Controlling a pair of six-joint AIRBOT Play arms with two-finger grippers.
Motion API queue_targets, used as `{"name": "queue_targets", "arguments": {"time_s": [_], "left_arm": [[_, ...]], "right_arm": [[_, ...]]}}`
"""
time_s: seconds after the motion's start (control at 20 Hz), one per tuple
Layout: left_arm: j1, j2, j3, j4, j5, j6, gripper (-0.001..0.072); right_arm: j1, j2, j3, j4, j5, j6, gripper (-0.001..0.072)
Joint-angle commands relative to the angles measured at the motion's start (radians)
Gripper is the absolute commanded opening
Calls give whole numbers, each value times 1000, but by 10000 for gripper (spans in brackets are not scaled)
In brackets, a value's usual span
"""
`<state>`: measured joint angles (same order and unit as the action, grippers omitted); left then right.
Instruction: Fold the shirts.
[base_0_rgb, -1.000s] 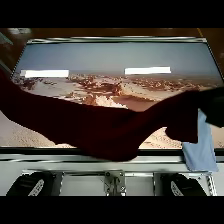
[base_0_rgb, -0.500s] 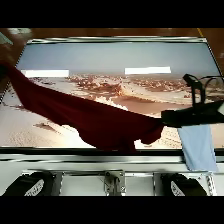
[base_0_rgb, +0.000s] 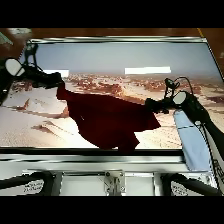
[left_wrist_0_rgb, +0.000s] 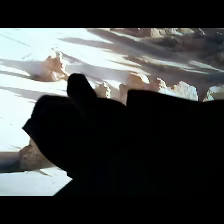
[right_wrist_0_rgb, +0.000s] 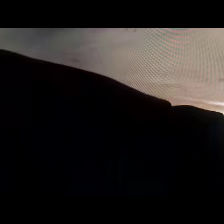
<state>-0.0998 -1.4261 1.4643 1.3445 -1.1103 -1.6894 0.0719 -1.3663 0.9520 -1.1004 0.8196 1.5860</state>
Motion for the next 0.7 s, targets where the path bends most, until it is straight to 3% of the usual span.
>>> {"name": "queue_targets", "arguments": {"time_s": [0.0,0.05,0.1,0.15,0.2,0.3,0.5,0.65], "left_arm": [[0,-116,1,-127,-33,0,56],[0,-116,1,-126,-48,0,181],[7,-108,3,-125,-66,1,335],[21,-93,11,-116,-99,0,535],[41,-72,23,-89,-147,1,603],[90,-12,32,-19,-254,3,603],[162,141,-42,-10,-446,57,602],[139,261,-305,-144,-419,57,605]], "right_arm": [[0,-98,-4,109,-64,-1,70],[-3,-95,-1,121,-64,-1,111],[-10,-88,12,123,-43,-6,317],[-25,-76,30,123,-5,-44,570],[-48,-56,60,112,61,-115,637],[-109,-6,135,5,232,-199,637],[-269,108,197,-364,449,-206,636],[-432,121,149,-196,455,-205,636]]}}
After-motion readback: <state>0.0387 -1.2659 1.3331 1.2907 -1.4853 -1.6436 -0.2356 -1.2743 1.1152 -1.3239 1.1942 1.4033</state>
